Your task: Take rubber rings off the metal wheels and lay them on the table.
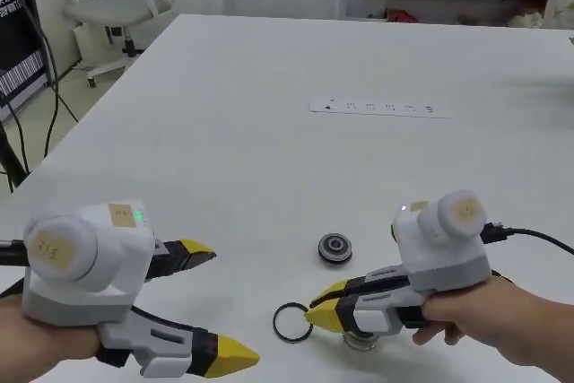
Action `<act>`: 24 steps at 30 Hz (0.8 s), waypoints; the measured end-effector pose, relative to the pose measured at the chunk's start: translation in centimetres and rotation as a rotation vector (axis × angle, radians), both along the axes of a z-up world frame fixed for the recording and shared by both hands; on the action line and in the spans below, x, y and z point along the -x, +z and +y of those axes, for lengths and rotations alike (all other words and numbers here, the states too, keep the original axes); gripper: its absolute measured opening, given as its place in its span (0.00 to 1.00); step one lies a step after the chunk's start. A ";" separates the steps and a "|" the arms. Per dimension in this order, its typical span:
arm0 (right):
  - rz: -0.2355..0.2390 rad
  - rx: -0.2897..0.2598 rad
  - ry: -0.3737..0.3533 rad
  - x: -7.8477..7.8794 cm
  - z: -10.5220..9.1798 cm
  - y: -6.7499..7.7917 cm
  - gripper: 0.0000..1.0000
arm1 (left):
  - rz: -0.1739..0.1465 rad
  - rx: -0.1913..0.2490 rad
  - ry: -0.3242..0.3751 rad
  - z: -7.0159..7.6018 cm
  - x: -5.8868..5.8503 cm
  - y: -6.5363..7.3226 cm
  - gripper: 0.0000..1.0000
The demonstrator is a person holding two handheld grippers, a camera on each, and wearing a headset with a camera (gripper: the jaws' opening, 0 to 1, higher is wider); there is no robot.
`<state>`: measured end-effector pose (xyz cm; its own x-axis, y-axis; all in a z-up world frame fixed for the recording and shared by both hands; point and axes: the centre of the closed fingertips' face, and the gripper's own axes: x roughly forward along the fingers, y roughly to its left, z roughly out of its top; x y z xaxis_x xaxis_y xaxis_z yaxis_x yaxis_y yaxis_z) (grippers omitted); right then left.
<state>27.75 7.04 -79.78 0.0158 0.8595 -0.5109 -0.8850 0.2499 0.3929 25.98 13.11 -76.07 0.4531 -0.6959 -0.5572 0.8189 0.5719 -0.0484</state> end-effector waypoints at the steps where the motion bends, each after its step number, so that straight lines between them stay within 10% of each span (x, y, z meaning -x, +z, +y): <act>1: -0.001 0.001 0.000 0.0 0.0 0.0 0.09 | 0.001 0.000 -0.001 0.0 0.0 0.0 0.81; 24: -0.038 -0.064 -0.038 -1.0 -0.5 2.5 0.13 | -0.019 -0.004 -0.002 -0.1 -0.9 0.9 0.81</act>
